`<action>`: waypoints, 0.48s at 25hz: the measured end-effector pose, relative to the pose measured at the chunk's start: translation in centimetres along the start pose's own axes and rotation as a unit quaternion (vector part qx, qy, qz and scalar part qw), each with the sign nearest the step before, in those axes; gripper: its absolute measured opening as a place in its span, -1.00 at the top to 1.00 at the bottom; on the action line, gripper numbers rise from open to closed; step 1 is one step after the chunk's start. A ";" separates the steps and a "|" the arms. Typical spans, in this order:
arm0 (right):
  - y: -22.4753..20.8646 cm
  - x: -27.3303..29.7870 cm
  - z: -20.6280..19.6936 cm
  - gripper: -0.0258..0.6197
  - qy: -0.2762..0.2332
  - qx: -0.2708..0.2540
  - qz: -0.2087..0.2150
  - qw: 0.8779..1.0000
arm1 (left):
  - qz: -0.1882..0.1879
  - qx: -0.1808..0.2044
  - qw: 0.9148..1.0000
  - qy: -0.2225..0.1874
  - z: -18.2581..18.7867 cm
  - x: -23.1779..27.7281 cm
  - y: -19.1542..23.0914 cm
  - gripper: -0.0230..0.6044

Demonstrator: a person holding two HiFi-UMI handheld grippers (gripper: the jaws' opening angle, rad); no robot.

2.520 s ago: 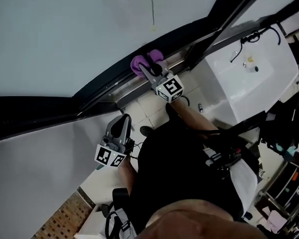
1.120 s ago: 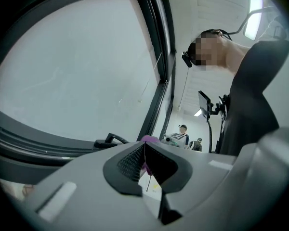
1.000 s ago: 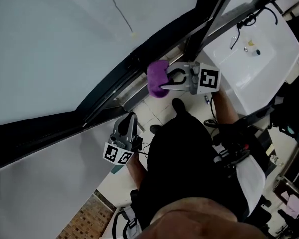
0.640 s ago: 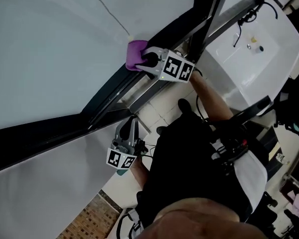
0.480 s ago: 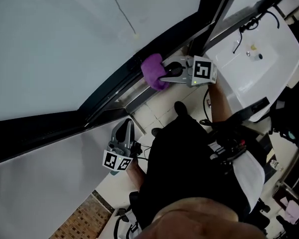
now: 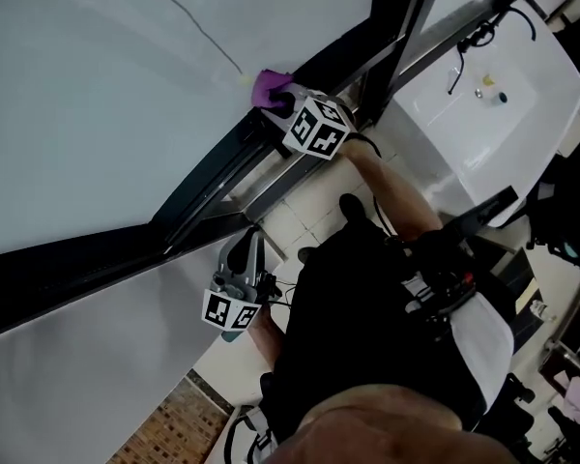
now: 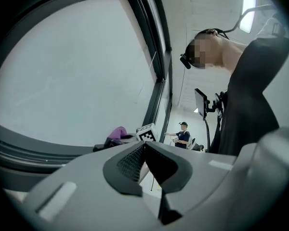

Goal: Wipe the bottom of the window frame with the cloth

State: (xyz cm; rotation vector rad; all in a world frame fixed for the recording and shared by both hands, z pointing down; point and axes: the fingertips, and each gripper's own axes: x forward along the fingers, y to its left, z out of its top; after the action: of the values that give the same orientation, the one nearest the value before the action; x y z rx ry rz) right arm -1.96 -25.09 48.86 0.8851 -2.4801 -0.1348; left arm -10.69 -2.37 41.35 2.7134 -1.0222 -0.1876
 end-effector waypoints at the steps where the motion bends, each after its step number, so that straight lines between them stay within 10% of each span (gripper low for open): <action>1: 0.1 -0.6 0.4 0.73 -0.012 0.008 0.008 1.000 | 0.001 -0.003 1.000 0.001 -0.2 -0.1 0.1 0.91; 8: 1.1 0.3 -0.3 0.73 -0.011 0.020 0.054 0.998 | 0.001 -0.015 1.000 0.003 -1.1 0.6 0.6 0.91; 12: -4.5 -2.3 -3.1 0.73 0.069 -0.023 -0.079 0.994 | -0.004 -0.009 1.000 0.004 -0.8 0.6 0.5 0.91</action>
State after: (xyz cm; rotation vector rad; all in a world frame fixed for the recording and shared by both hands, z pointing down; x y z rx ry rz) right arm 3.64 -26.99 49.40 1.0342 -2.2703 -0.1778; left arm -10.36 -3.01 42.23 2.7003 -1.0029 -0.1877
